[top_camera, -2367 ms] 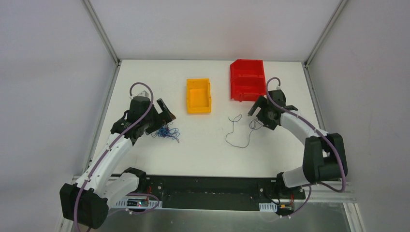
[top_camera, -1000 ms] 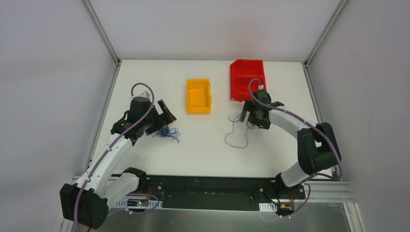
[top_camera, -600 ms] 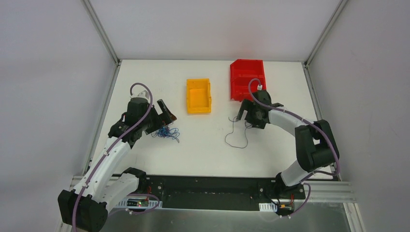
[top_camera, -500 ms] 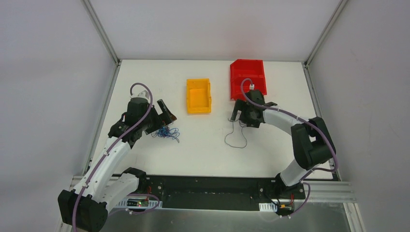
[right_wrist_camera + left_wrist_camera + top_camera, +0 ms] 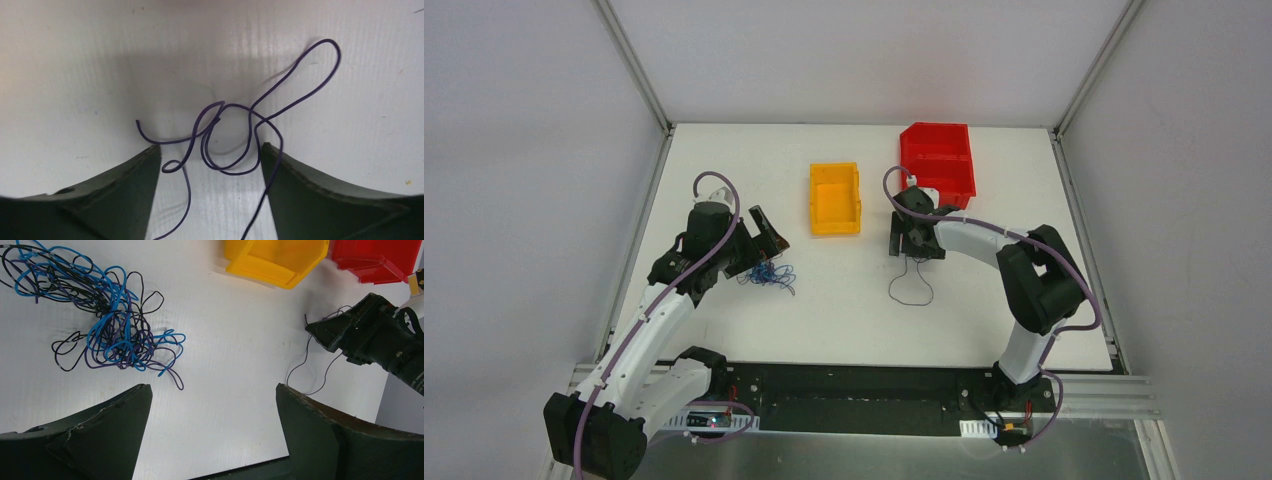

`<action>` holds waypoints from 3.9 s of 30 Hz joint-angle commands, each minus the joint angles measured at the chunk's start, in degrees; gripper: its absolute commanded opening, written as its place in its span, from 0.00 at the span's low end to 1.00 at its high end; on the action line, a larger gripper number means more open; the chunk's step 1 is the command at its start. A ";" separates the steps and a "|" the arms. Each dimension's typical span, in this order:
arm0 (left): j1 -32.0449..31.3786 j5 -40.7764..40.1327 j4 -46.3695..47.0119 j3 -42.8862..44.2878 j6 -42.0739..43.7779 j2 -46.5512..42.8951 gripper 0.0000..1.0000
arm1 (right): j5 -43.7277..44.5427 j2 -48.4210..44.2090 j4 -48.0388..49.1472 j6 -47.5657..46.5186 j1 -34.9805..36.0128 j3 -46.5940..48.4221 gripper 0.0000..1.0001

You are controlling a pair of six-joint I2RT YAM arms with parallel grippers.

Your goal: Untangle the cables

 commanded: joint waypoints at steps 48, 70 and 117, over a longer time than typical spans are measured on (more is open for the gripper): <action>-0.38 2.50 1.28 0.38 2.41 -0.41 0.99 | -2.80 7.86 47.91 -13.17 -19.91 15.64 0.00; -0.38 3.51 1.28 0.62 2.90 -0.58 0.99 | 1.78 2.66 20.33 -7.40 -19.89 7.48 0.00; -0.45 6.29 1.28 0.18 2.21 -1.24 0.99 | -7.21 9.13 -7.67 -1.82 -20.16 14.52 0.05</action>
